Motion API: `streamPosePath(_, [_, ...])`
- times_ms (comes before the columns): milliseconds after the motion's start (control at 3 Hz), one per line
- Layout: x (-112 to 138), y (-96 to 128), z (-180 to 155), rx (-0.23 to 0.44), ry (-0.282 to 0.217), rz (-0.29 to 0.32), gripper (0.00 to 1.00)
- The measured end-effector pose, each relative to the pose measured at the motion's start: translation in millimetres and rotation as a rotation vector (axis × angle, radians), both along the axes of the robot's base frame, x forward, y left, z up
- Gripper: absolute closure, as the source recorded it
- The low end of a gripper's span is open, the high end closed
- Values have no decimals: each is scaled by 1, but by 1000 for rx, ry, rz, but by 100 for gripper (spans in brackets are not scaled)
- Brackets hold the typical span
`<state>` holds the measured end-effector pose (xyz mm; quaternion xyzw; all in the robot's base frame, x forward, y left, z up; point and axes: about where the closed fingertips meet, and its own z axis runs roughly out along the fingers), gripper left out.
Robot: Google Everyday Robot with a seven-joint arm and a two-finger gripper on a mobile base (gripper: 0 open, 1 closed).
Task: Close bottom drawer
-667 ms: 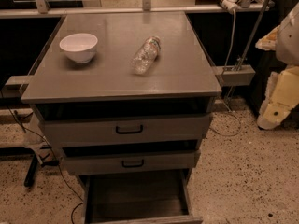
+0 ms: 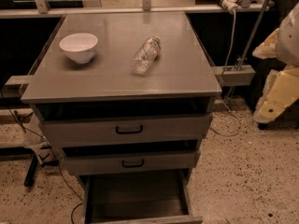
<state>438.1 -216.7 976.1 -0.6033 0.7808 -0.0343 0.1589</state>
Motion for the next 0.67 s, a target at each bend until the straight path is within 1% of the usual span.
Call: streamPosePath(667, [0,0,0,0,0,0,66])
